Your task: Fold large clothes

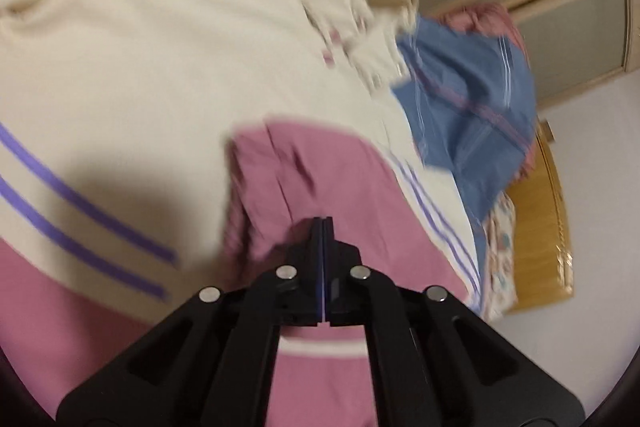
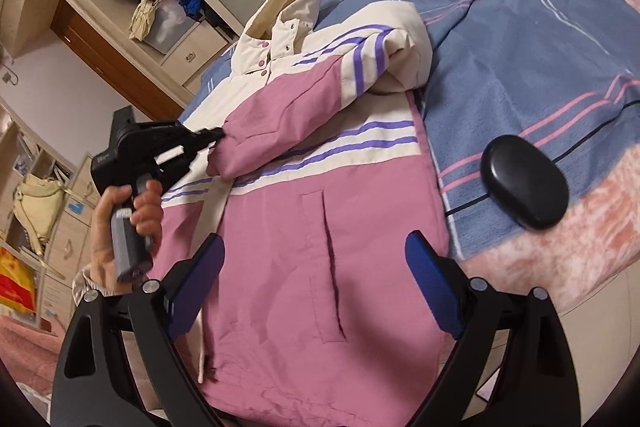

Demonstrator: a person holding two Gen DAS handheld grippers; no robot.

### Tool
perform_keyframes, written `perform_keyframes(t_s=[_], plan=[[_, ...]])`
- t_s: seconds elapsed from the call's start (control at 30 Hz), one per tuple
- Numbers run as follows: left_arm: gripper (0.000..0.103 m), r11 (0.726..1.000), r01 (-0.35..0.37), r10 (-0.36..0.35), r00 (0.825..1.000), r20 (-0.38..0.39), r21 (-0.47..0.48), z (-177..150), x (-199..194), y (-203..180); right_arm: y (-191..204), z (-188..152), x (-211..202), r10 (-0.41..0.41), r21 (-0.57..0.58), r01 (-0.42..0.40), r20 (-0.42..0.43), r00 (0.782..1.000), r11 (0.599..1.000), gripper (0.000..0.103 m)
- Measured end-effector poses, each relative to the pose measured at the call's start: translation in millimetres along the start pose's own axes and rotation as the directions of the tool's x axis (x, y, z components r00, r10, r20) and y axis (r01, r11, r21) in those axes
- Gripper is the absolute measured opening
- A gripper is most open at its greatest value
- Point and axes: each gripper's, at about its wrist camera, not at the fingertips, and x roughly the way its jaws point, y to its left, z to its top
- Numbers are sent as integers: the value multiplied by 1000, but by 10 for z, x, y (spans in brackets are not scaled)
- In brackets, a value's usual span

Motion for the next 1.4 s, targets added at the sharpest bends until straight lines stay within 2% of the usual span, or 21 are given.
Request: perform_keyframes(t_s=[0.07,0.1,0.13,0.17,0.2,0.23,0.3,0.43,0.57,0.6,0.63,0.67,0.73,0.77,0.83,0.97,1.1,1.17,1.23,1.37,1.4], plan=[[0,997,-75,77,994,78,-29,153,-188,133,-17,-3,22,-4,1,4,-3,1000,1000,92],[0,995,-57,62,996,71,-76,194,-280,229,-36,1,38,-2,6,2,-7,1000,1000,92],[0,990,2,3,999,41,-139,217,-364,326,-60,5,62,2,14,-2,-12,1000,1000,92],[3,989,27,-25,1000,15,-148,206,-409,339,-82,9,90,6,22,-5,-16,1000,1000,92],[15,992,26,-28,1000,-11,-122,172,-437,308,-95,13,125,10,30,-9,-22,1000,999,92],[45,997,22,-25,999,-40,-76,88,-472,227,-102,26,162,17,38,-16,-29,999,999,92],[80,997,67,-69,994,-84,-30,-92,-470,74,-86,24,234,38,54,-36,-43,998,998,92],[83,992,123,-116,977,-180,27,-392,-216,-163,-1,-12,304,67,52,-64,-70,995,997,92],[80,997,72,-69,975,-213,9,-436,115,-151,82,-42,222,42,8,-41,-55,998,999,92],[66,998,61,-61,974,-218,-7,-417,170,-123,87,-45,194,34,1,-34,-47,998,999,92],[21,999,31,-35,975,-219,-21,-390,212,-76,89,-49,178,28,-1,-28,-42,999,1000,92],[9,1000,0,-5,975,-224,-24,-351,246,-30,82,-53,162,23,-1,-23,-38,999,1000,92],[8,998,15,-28,976,-216,-59,-244,258,67,43,-48,148,20,9,-20,-34,999,1000,92],[7,998,-3,-8,981,-192,-55,-194,229,88,28,-46,150,20,16,-20,-34,999,1000,92],[3,998,-59,55,992,-110,-33,-73,105,111,-1,-49,158,20,27,-19,-36,999,999,92],[1,995,-91,92,995,30,-31,158,-220,162,-44,-52,179,33,48,-31,-42,999,998,92],[1,976,-205,214,964,156,-74,385,-542,364,-60,-56,185,38,57,-36,-45,998,998,92],[1,961,-269,276,944,178,-64,439,-586,433,-53,-53,194,37,52,-34,-46,998,998,92],[1,944,-329,326,932,159,-4,436,-520,444,-27,-50,224,37,44,-34,-56,998,998,92],[6,944,-328,318,929,190,24,341,-579,382,99,-55,256,38,10,-38,-64,997,999,92],[18,942,-334,318,924,212,44,313,-625,320,132,-57,256,30,-5,-30,-62,998,1000,92]])
